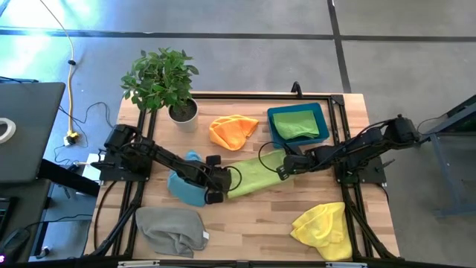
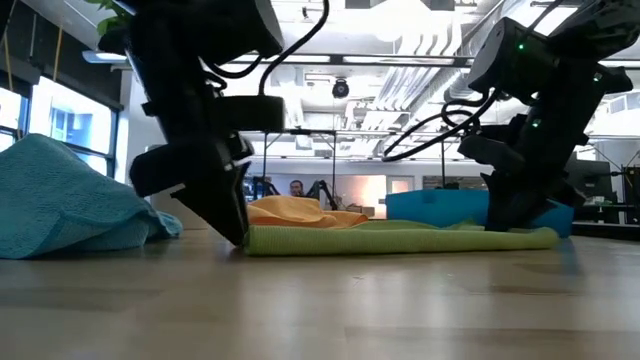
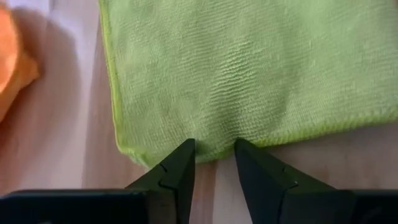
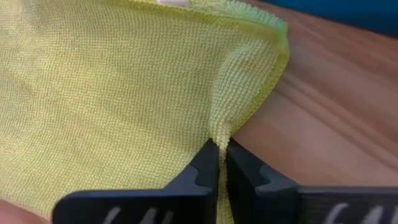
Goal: Fold microfiber towels
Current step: Fold the light green microfiber cloth
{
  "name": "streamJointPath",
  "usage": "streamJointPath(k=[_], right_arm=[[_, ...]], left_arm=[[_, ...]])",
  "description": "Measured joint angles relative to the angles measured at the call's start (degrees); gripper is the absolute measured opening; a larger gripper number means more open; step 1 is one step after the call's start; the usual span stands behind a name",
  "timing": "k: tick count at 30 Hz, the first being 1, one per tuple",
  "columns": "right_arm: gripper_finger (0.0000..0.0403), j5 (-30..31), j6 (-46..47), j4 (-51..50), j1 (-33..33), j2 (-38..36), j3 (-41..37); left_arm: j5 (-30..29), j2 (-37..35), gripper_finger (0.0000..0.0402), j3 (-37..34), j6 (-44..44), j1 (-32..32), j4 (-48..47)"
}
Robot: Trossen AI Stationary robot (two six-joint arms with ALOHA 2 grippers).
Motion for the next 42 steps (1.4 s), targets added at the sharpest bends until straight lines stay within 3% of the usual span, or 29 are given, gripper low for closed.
streamJointPath(k=[7, 15, 23, 42], right_arm=[[0.0002, -0.4, 1.4, -6.4, 0.0, 0.1, 2.5], [0.0001, 1.1, 0.4, -30.3, 0.0, 0.1, 14.3], [0.0, 1.4, 5.6, -39.6, 1.4, 0.8, 24.9], [0.0, -0.1, -0.1, -42.5, 3.6, 29.3, 55.1]], left_arm=[[-2.1, -5.3, 0.0106, 0.0, -2.4, -0.1, -6.8], [-3.5, -7.5, 0.0106, 0.0, -5.6, -2.2, -12.9], [-3.6, -7.7, 0.0106, 0.1, -5.8, -4.4, -13.0], [-6.5, -7.8, 0.0106, 0.2, -7.6, -9.5, -20.6]])
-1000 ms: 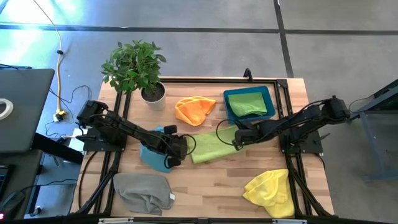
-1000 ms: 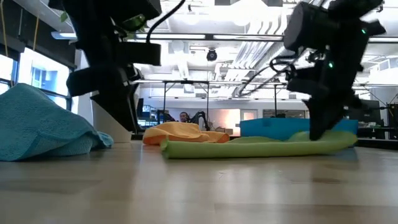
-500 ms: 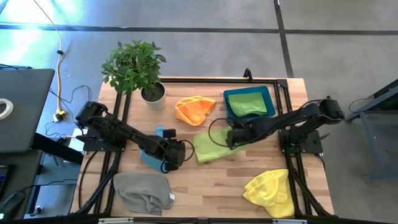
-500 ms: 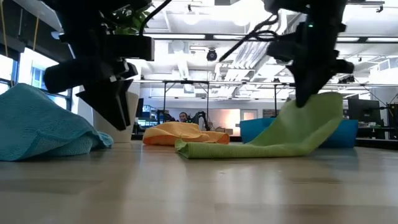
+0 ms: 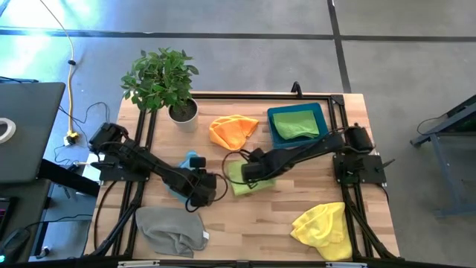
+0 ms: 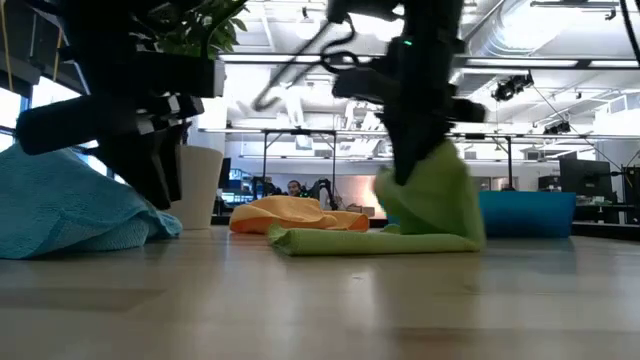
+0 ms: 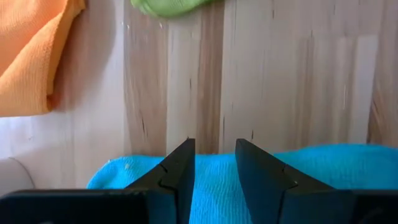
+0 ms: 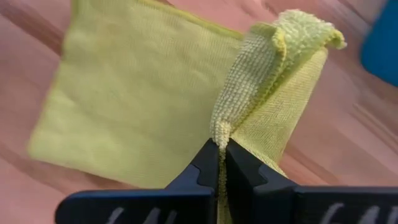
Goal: Fold microfiber towels
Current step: Fold the light green microfiber cloth
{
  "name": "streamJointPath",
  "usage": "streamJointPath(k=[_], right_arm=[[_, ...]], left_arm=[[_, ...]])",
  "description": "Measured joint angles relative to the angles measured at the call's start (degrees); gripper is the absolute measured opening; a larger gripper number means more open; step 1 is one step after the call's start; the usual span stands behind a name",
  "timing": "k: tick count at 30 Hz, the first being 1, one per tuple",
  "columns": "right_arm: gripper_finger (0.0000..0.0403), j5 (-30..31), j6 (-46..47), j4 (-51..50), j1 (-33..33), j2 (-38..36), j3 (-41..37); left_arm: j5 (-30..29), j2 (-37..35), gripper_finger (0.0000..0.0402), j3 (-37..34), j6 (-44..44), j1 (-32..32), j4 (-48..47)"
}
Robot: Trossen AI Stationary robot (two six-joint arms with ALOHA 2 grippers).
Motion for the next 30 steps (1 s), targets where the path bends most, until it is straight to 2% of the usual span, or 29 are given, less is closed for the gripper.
streamJointPath(k=[8, 14, 18, 23, 30], right_arm=[[0.0, 1.9, -2.5, -0.6, 0.0, 5.4, 9.4], [0.0, 4.8, -2.5, -5.0, 0.4, 5.6, 15.1], [0.0, 6.2, -0.7, -4.8, 1.1, 5.7, 16.3], [0.0, 6.4, 1.6, -1.5, 2.3, 8.6, 16.3], [0.0, 7.1, 1.0, 10.2, 4.4, 11.5, 16.3]], left_arm=[[-0.4, 0.0, 0.0106, 0.0, 0.1, -3.6, -3.2], [-1.3, 0.0, 0.0106, 0.0, 0.0, -5.6, -4.6], [-1.4, 0.0, 0.0106, 0.0, 0.0, -6.2, -4.7], [-1.5, 0.0, 0.0106, 0.0, 0.0, -6.6, -5.1], [-1.7, 0.0, 0.0106, 0.0, 0.0, -6.7, -6.0]])
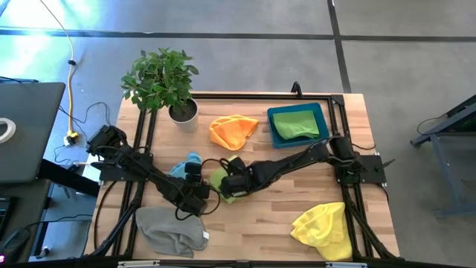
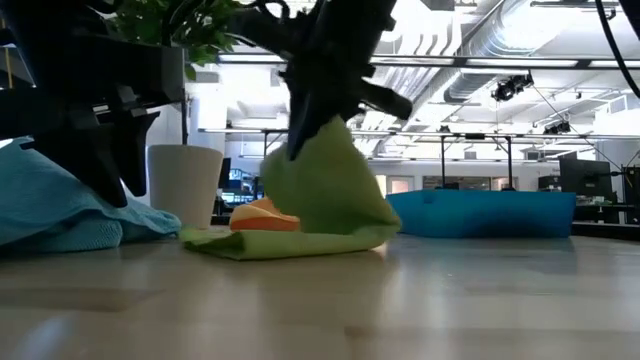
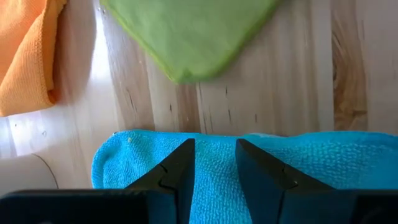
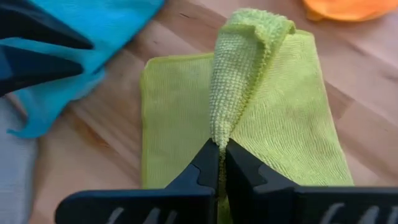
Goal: Fold microfiber towels
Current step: Fold the light green microfiber cloth
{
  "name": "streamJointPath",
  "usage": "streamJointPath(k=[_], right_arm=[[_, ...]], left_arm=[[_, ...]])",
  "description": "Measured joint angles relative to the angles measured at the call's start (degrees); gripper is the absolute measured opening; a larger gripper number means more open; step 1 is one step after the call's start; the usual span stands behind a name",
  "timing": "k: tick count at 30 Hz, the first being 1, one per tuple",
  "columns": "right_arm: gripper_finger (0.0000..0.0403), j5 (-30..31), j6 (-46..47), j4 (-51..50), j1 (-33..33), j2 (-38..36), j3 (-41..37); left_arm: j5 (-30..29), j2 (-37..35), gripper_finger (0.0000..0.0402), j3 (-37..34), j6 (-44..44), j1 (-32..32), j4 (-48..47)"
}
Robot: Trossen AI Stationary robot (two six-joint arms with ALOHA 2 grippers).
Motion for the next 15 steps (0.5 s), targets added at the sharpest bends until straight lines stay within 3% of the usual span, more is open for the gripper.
streamJointPath(k=[4, 15], right_arm=[[0.0, 2.3, 1.5, 1.6, 0.7, 1.9, 0.0], [0.0, 0.5, -2.3, 5.8, 1.0, 3.1, 2.4]], left_arm=[[-0.3, 0.0, 0.0106, 0.0, 0.0, -0.4, 0.0], [-0.6, 0.0, 0.0106, 0.0, -0.2, -2.9, -1.5]])
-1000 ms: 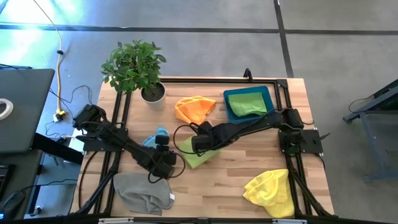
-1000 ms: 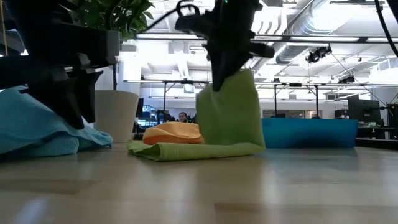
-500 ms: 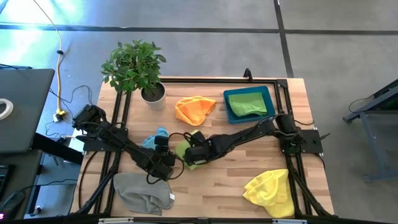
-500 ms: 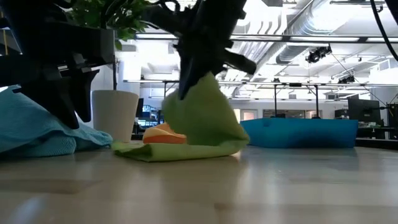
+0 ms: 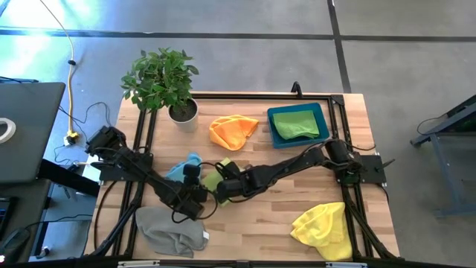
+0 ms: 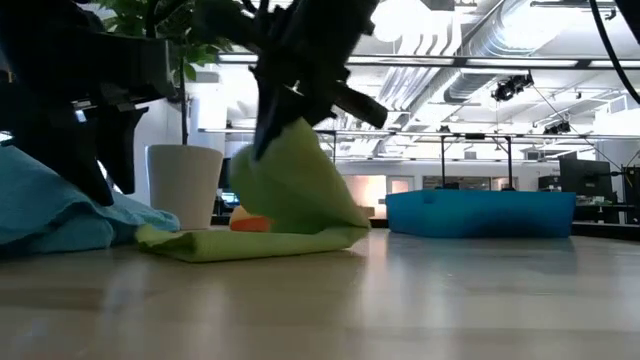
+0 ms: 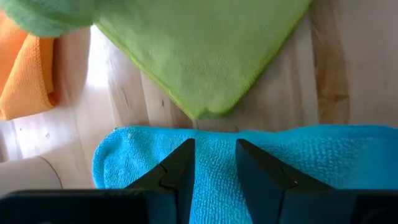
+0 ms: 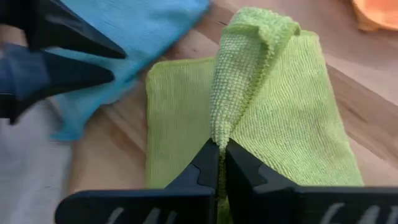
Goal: Fold microfiber towels
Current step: Fold the light green microfiber cloth
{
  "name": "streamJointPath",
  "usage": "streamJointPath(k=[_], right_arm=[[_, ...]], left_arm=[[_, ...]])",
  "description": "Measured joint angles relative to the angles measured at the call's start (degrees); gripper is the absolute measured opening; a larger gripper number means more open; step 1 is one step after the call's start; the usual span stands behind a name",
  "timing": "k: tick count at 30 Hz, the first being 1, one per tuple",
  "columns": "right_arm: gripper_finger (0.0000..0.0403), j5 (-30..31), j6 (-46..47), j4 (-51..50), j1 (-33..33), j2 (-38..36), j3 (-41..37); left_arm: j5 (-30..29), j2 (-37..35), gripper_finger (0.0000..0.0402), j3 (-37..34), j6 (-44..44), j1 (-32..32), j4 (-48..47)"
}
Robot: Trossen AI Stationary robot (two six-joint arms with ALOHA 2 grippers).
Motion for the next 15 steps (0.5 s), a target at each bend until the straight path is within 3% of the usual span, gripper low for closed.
streamJointPath(k=[15], right_arm=[[0.0, -0.3, -3.5, 13.6, 0.2, 1.3, -0.1]], left_arm=[[-0.7, -7.1, 0.0106, 0.0, -3.0, -6.9, -5.2]])
